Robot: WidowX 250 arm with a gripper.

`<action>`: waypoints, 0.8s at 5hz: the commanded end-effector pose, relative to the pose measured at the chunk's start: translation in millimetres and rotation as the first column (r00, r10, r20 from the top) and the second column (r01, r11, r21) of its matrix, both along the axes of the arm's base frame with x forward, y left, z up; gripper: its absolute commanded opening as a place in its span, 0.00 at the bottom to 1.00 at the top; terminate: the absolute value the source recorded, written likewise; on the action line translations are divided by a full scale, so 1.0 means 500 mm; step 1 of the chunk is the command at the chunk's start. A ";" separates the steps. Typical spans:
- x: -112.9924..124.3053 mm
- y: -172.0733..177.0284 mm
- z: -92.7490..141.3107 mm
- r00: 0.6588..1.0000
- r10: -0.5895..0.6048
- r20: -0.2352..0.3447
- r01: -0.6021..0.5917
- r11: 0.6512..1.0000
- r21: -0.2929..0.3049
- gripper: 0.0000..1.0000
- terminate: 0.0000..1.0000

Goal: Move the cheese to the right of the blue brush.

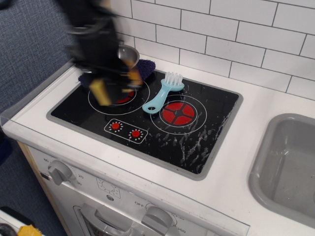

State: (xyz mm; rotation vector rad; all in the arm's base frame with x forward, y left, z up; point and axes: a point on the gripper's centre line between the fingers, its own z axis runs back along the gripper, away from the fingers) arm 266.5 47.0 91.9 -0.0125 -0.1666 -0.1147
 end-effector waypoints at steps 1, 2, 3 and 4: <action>0.118 -0.156 0.018 0.989 0.081 0.124 -0.083 0.997 0.010 0.00 0.00; 0.172 -0.176 -0.014 0.985 0.134 0.107 -0.135 0.991 -0.003 0.00 0.00; 0.232 -0.169 -0.063 0.979 0.199 0.049 -0.197 0.979 -0.045 0.00 0.00; 0.275 -0.160 -0.109 0.977 0.212 -0.004 -0.212 0.976 -0.057 0.00 0.00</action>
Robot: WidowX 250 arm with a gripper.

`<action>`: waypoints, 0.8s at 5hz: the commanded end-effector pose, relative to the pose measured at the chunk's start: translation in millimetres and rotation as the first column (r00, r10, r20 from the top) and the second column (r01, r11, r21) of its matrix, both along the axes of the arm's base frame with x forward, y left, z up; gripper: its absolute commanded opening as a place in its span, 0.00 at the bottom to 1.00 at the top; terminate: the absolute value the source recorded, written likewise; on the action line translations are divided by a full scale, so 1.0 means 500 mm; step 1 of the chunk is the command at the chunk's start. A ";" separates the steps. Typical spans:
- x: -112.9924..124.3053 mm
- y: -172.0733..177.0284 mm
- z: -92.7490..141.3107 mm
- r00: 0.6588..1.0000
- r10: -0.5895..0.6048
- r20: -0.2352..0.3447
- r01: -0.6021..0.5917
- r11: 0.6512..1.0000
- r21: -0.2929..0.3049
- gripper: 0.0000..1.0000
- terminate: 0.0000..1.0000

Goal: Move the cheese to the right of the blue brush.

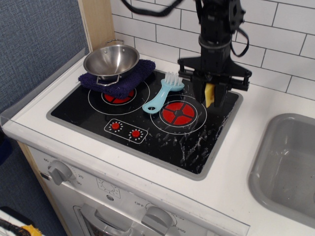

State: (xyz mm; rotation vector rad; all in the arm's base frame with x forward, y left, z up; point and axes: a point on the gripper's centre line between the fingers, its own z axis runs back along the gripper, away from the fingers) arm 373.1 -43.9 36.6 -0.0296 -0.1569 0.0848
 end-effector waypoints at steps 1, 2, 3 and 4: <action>0.075 0.020 -0.027 1.000 0.003 -0.025 -0.004 1.000 -0.028 0.00 0.00; 0.056 0.005 -0.031 0.999 -0.034 -0.043 0.033 0.999 -0.021 0.00 0.00; 0.034 -0.009 -0.009 0.998 -0.061 -0.035 0.060 0.998 -0.019 1.00 0.00; 0.042 -0.011 0.042 0.997 -0.069 0.016 0.070 0.997 -0.041 1.00 0.00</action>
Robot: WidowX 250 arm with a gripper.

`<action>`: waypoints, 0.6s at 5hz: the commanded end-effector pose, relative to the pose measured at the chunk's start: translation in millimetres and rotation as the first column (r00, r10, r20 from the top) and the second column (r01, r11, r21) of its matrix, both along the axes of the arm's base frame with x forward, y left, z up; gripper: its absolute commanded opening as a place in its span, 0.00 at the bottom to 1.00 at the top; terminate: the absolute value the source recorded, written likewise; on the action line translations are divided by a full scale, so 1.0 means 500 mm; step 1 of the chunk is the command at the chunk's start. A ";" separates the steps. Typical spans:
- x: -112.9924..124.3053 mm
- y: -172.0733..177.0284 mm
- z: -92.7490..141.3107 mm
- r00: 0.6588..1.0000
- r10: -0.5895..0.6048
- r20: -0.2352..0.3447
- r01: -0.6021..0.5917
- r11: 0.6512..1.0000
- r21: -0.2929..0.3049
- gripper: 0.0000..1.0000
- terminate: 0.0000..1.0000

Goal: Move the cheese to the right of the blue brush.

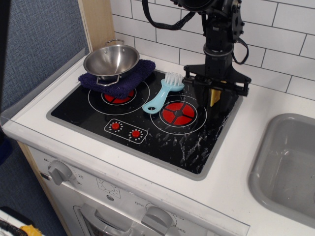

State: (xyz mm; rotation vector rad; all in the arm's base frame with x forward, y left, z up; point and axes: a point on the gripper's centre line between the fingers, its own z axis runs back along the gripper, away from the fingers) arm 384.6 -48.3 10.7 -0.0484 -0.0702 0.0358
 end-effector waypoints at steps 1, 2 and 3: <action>0.026 -0.002 0.155 0.989 -0.012 0.144 0.017 0.999 -0.036 1.00 0.00; 0.009 0.000 0.185 0.987 -0.036 0.159 0.038 0.999 -0.004 1.00 0.00; -0.030 0.023 0.189 0.985 -0.068 0.156 0.064 0.997 0.030 1.00 0.00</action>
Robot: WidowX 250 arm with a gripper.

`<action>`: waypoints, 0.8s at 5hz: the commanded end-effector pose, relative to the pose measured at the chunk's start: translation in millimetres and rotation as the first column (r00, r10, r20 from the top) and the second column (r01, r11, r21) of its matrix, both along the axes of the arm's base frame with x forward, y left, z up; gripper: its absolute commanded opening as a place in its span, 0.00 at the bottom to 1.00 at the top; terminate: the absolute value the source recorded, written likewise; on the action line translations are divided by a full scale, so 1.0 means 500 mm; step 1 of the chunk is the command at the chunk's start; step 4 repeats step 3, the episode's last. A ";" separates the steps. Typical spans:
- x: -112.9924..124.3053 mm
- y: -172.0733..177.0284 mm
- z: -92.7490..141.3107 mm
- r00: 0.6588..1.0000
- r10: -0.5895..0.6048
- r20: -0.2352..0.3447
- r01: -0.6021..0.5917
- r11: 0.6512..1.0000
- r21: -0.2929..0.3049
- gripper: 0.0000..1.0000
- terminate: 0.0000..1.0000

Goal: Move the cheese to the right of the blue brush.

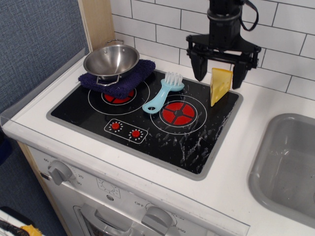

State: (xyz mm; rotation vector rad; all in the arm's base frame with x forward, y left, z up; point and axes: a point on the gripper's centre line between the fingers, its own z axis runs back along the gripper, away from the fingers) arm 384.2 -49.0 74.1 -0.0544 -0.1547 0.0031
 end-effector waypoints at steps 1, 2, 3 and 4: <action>-0.029 0.024 0.062 0.997 -0.035 0.072 0.033 0.999 0.030 1.00 0.00; -0.029 0.024 0.062 0.997 -0.035 0.072 0.033 0.999 0.030 1.00 0.00; -0.029 0.024 0.062 0.997 -0.035 0.072 0.033 0.999 0.030 1.00 1.00; -0.029 0.024 0.062 0.997 -0.035 0.072 0.033 0.999 0.030 1.00 1.00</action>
